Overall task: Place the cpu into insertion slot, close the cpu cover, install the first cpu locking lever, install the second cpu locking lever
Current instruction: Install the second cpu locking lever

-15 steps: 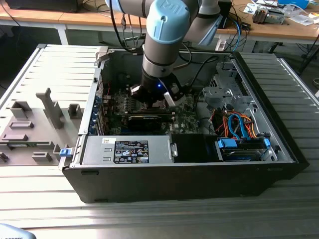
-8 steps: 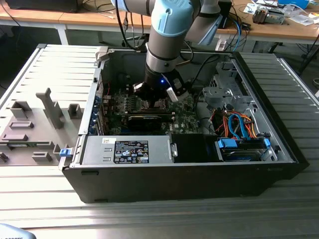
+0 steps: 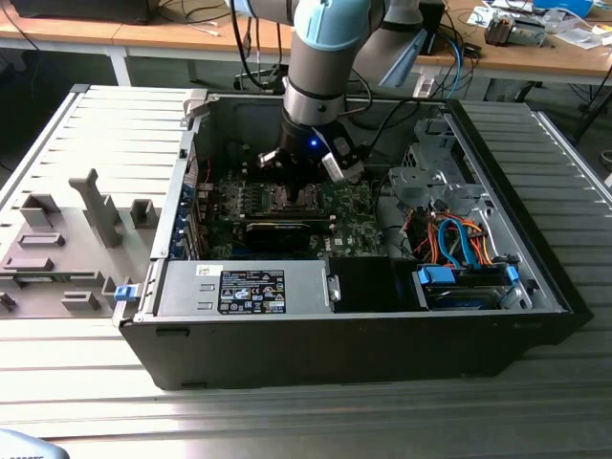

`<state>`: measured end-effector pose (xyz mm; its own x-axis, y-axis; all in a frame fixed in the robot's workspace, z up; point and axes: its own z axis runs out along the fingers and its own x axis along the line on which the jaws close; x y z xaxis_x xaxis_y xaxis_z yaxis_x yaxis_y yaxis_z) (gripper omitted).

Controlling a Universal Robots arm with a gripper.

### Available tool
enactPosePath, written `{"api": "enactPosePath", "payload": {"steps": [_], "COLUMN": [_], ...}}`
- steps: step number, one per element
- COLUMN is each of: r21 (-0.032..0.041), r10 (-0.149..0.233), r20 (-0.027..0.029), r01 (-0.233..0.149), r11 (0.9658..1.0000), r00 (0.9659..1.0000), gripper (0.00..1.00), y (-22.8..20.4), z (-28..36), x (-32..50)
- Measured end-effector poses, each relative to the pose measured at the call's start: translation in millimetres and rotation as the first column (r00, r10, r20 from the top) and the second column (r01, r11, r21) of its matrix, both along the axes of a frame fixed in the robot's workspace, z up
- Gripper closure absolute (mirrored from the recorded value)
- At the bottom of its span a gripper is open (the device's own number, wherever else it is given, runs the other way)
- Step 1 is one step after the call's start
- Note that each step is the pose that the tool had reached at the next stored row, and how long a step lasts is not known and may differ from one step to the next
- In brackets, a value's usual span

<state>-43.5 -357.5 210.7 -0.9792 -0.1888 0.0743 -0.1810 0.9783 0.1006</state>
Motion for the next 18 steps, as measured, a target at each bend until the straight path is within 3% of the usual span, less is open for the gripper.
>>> {"api": "enactPosePath", "payload": {"steps": [3, 6, 12, 18], "r21": [-0.0183, -0.0314, -0.0463, -0.0559], "r10": [0.000, 0.000, 0.000, 0.000], "r20": [0.0000, -0.0001, 0.0000, 0.0000], "r01": [0.000, 0.000, 0.000, 0.000], "r11": [0.9998, 0.9995, 0.9989, 0.9984], "r00": [1.0000, 1.0000, 1.0000, 1.0000], "gripper": [0.89, 0.89, 0.89, 0.89], "y": [3.9, 5.2, 6.0, 6.0], "z": [2.0, 7.7, 19.3, 23.9], "x": [0.4, 0.4, 0.5, 0.4]}}
